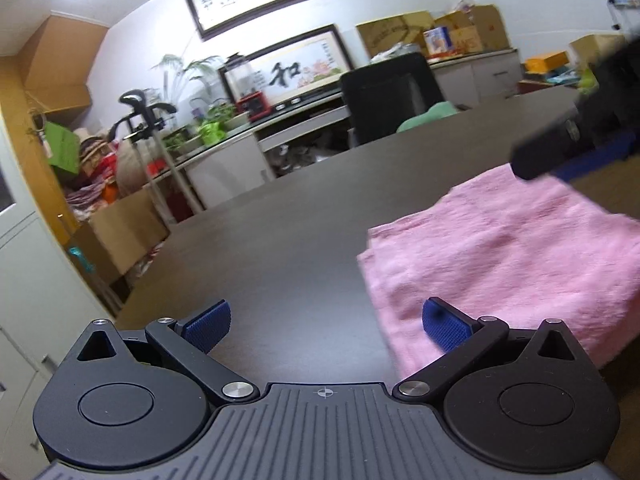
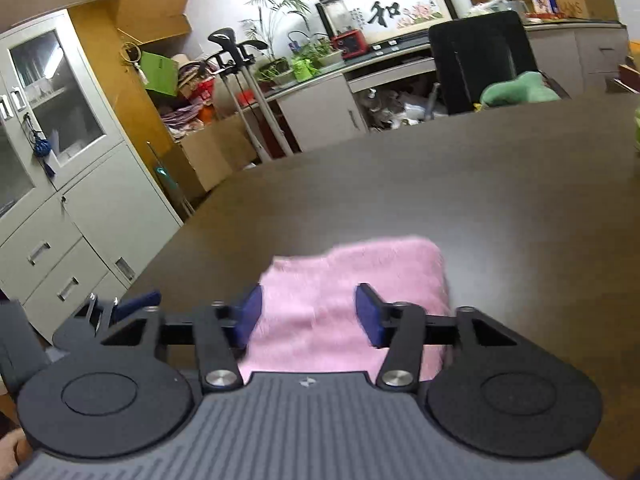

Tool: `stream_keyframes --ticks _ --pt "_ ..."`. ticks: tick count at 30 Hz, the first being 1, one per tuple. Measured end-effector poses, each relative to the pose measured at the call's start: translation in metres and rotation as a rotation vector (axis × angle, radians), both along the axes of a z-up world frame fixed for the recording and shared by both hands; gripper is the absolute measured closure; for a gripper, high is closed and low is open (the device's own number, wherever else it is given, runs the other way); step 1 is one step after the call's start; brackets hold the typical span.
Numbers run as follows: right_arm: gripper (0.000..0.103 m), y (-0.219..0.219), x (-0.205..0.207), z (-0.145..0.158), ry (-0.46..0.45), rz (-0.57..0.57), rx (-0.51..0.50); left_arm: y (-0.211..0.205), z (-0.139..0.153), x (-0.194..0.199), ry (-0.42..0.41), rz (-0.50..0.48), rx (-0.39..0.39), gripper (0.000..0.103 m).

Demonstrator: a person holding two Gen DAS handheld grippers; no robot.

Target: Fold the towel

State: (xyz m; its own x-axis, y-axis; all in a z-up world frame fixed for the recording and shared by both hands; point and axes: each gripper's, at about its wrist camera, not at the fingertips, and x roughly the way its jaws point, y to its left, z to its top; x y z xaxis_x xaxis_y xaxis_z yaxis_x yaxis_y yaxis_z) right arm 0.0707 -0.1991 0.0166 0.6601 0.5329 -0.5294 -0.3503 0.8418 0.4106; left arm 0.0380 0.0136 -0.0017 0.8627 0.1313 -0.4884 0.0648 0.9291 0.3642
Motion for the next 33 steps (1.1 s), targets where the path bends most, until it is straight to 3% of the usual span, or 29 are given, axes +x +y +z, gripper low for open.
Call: stream_keyframes --ticks 2,6,11,17,20,26,33 --pt "0.048 0.01 0.019 -0.012 0.043 -0.011 -0.06 0.005 0.0 -0.001 0.016 0.0 -0.024 0.0" --pt "0.046 0.029 0.023 -0.016 -0.015 0.012 -0.182 0.017 0.004 -0.002 0.041 0.023 -0.045 0.0" --pt "0.041 0.003 0.001 0.01 -0.052 0.017 -0.083 0.052 0.029 -0.012 -0.023 0.115 -0.121 0.0" --pt "0.038 0.002 -0.028 -0.007 -0.048 0.045 -0.202 0.083 0.049 -0.021 -0.028 0.202 -0.236 0.0" --pt "0.026 0.021 -0.033 -0.025 -0.1 0.069 -0.3 0.085 0.051 -0.027 -0.021 0.183 -0.262 0.0" --pt "0.026 0.035 -0.061 -0.011 -0.199 0.065 -0.312 0.082 0.046 -0.037 -0.03 0.155 -0.22 0.0" --pt "0.026 0.087 -0.053 -0.023 -0.265 0.145 -0.512 0.097 0.046 -0.032 -0.017 0.196 -0.285 0.0"
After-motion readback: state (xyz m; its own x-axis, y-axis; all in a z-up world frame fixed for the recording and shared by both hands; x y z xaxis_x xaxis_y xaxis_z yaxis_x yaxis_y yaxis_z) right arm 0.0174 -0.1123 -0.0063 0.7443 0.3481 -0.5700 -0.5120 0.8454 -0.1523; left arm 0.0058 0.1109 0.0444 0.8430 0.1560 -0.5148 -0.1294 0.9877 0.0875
